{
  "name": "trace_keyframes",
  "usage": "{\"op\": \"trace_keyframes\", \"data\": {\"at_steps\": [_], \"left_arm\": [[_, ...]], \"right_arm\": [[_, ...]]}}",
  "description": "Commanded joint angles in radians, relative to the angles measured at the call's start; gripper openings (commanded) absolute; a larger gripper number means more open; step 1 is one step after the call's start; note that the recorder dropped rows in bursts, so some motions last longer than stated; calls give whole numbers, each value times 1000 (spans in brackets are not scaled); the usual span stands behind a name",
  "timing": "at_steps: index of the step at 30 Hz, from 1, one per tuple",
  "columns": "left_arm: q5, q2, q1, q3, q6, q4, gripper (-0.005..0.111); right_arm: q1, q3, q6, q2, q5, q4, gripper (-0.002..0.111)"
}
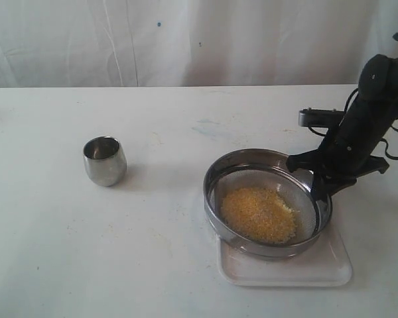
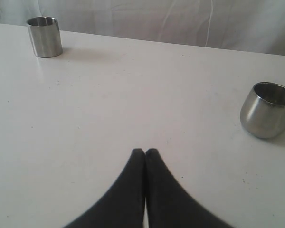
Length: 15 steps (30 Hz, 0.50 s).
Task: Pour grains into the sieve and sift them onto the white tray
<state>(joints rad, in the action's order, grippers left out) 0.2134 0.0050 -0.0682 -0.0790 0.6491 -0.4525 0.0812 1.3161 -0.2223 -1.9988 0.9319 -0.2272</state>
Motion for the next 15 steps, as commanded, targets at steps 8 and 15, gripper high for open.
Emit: {"op": "trace_keyframes", "data": {"at_steps": [8,15], "left_arm": [[-5,-5,-1,2,1,-3,0],[-5,-5,-1,2,1,-3,0]], "right_arm": [[-2,-2,-9,102,33,82,0],[-8,-2,-70,99,34,89,0]]}}
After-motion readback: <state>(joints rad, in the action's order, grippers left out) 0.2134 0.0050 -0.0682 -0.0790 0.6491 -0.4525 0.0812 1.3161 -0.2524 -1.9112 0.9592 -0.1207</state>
